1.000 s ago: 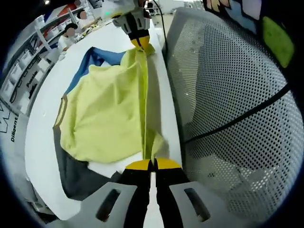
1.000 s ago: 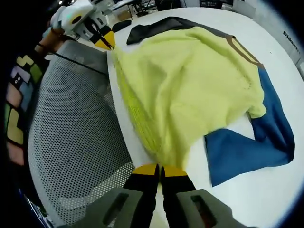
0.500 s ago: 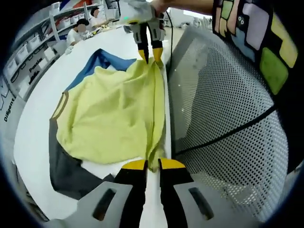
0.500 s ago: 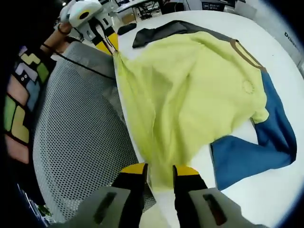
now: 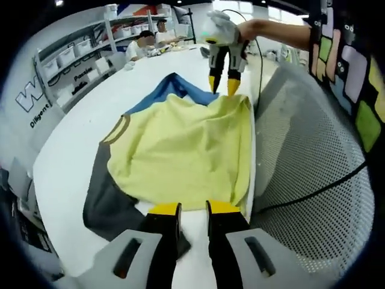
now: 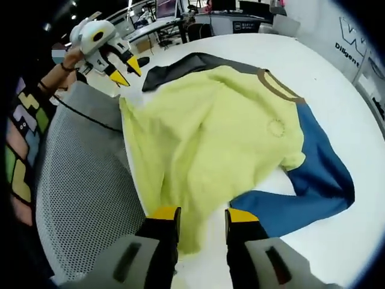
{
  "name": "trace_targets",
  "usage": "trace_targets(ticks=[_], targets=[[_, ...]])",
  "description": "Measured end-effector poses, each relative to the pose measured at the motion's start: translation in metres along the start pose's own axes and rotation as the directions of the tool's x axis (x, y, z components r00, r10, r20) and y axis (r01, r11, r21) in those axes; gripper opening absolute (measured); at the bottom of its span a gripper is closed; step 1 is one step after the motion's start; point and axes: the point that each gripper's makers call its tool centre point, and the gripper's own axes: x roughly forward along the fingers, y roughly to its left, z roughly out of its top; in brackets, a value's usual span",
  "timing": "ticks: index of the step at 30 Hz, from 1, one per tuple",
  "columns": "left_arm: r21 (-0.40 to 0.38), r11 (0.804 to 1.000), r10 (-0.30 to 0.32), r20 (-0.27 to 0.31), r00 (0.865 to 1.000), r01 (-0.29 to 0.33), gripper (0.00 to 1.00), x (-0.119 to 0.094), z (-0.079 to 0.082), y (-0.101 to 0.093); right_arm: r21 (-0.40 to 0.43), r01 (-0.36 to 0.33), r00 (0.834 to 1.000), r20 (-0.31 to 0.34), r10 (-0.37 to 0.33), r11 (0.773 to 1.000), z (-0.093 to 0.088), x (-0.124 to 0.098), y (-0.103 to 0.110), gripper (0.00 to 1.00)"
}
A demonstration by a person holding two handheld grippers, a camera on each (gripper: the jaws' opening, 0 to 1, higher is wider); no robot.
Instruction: Fold the garment on the visible template until the final outline fits inside the template.
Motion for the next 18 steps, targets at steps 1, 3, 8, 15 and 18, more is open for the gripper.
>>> trace_targets(ticks=[1,3,8,15,18], targets=[[-0.014,1.000,0.018,0.008,1.000,-0.018,0.14,0.002,0.001,0.005,0.006,0.008,1.000,0.007,-0.008,1.000,0.002,0.001,-0.002,0.25],[-0.037,0.998,0.051,0.021,0.998,-0.050,0.14,0.005,0.002,0.014,0.012,0.020,1.000,0.023,-0.020,1.000,0.005,0.003,-0.007,0.25],[-0.087,0.989,0.118,0.009,0.993,-0.117,0.14,0.014,0.000,0.031,0.051,0.072,0.993,0.085,-0.076,0.996,0.018,0.010,-0.020,0.25],[-0.243,0.956,0.196,0.115,0.974,-0.164,0.16,0.021,0.017,0.056,0.145,0.171,0.968,0.160,-0.194,0.974,0.030,0.014,-0.050,0.23],[-0.257,0.935,0.272,0.084,0.959,-0.243,0.16,0.025,0.016,0.077,0.181,0.220,0.949,0.187,-0.254,0.958,0.037,0.010,-0.070,0.23]])
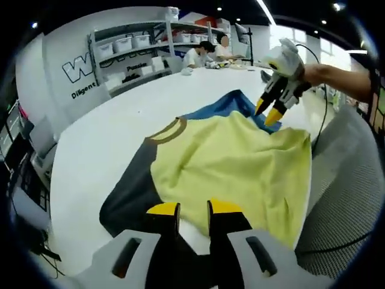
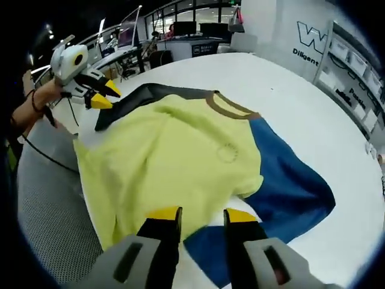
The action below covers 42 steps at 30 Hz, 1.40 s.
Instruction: Fold the garment on the visible template until the final outline fits inside the template.
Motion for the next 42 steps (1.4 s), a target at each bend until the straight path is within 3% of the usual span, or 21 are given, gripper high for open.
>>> trace_targets(ticks=[3,9,15,22,30,42], targets=[[-0.056,0.997,0.053,-0.001,0.999,-0.053,0.16,0.011,0.002,0.016,0.015,0.038,0.999,0.015,-0.039,0.999,0.006,0.004,-0.012,0.24],[-0.089,0.992,0.087,-0.018,0.996,-0.089,0.19,0.035,0.005,0.032,0.039,0.123,0.991,0.051,-0.125,0.992,0.020,0.015,-0.034,0.24],[-0.114,0.990,0.083,-0.049,0.995,-0.088,0.21,0.055,0.002,0.036,0.067,0.164,0.983,0.068,-0.168,0.984,0.032,0.025,-0.048,0.23],[-0.119,0.989,0.082,-0.058,0.995,-0.089,0.25,0.069,-0.002,0.040,0.083,0.171,0.984,0.026,-0.174,0.982,0.031,0.047,-0.060,0.23],[-0.149,0.985,0.080,-0.080,0.994,-0.091,0.12,0.080,-0.007,0.043,0.072,0.182,0.983,-0.006,-0.182,0.981,0.027,0.063,-0.066,0.20],[-0.123,0.979,0.148,-0.098,0.984,-0.159,0.00,0.088,-0.014,0.058,0.110,0.185,0.983,-0.002,-0.186,0.977,0.026,0.068,-0.068,0.12]])
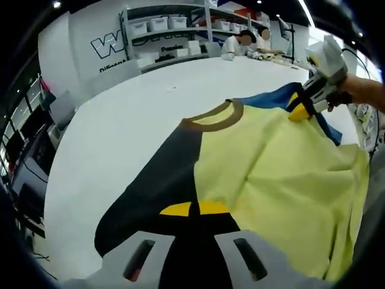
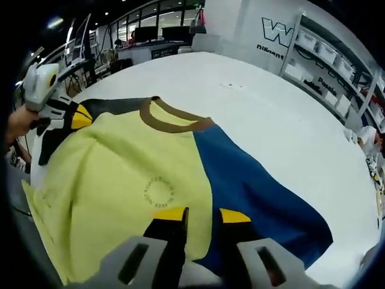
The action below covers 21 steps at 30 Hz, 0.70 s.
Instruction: Fold the garment on the visible template until the final outline fits inside the template.
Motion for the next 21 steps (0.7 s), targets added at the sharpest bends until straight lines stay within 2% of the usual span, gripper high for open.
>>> trace_targets(ticks=[2,5,11,21], targets=[[0.025,1.000,0.009,0.018,1.000,-0.009,0.00,0.001,0.003,0.004,0.043,-0.008,1.000,0.024,0.007,0.999,0.001,0.002,0.000,0.09],[0.055,0.998,0.030,0.022,0.999,-0.031,0.00,0.006,0.005,0.009,0.077,0.004,1.000,0.028,-0.006,0.997,0.002,0.003,-0.006,0.10],[0.053,0.998,0.032,0.039,0.999,-0.034,0.00,0.014,0.011,0.018,0.064,0.028,0.999,0.039,-0.030,0.998,0.006,0.008,-0.015,0.09],[0.081,0.996,0.042,0.028,0.999,-0.044,0.00,0.027,0.021,0.034,0.087,0.029,0.997,0.066,-0.035,0.996,0.018,0.017,-0.030,0.11]])
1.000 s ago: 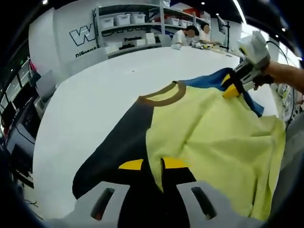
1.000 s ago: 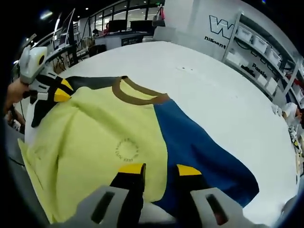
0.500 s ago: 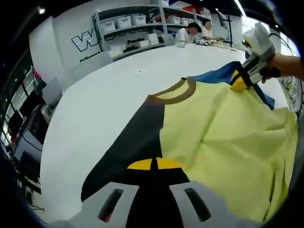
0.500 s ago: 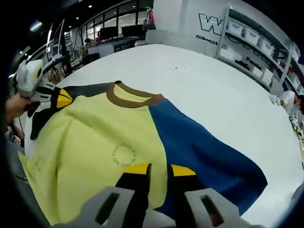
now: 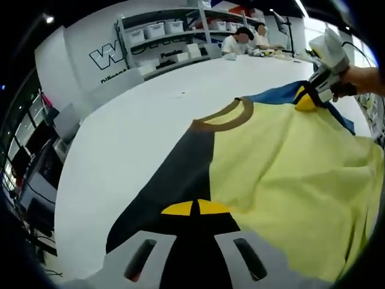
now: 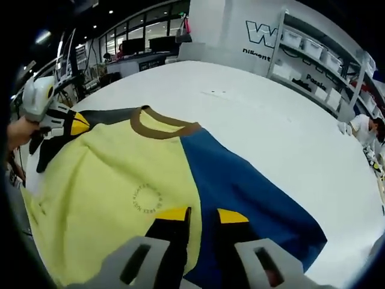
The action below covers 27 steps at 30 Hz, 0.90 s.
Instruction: Fold the garment on the visible template until the final outline fits inside the template.
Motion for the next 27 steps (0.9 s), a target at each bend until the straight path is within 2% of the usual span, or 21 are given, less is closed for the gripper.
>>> trace_targets(ticks=[7,12,14,17,24,25,26,27], targets=[[0.025,1.000,0.009,-0.006,1.000,-0.009,0.00,0.010,0.005,0.008,-0.010,-0.006,1.000,0.003,0.006,1.000,0.009,0.009,-0.006,0.11],[0.050,0.999,-0.005,-0.027,1.000,0.006,0.00,0.015,0.007,0.016,-0.001,0.003,1.000,0.004,-0.003,1.000,0.014,0.015,-0.011,0.11],[0.050,0.999,0.000,-0.029,1.000,0.001,0.00,0.016,0.008,0.019,-0.004,0.010,1.000,0.014,-0.010,1.000,0.016,0.016,-0.015,0.14],[0.051,0.999,0.006,-0.030,1.000,-0.004,0.00,0.018,0.009,0.020,0.056,0.009,1.000,0.022,-0.011,0.998,0.016,0.017,-0.022,0.17],[0.050,0.999,0.009,-0.024,1.000,-0.008,0.00,0.020,0.010,0.021,0.048,0.012,1.000,0.026,-0.014,0.999,0.016,0.016,-0.020,0.20],[0.031,0.999,-0.012,-0.007,1.000,0.012,0.00,0.018,0.011,0.019,0.041,0.011,0.999,0.039,-0.013,0.999,0.016,0.012,-0.019,0.20],[-0.007,0.999,-0.038,0.034,0.999,0.038,0.00,0.011,0.014,0.016,0.054,0.021,0.996,0.083,-0.025,0.998,0.020,0.001,-0.020,0.21],[-0.015,0.999,-0.039,0.051,0.998,0.039,0.01,0.007,0.015,0.016,0.059,0.023,0.996,0.090,-0.028,0.998,0.020,-0.002,-0.020,0.23]])
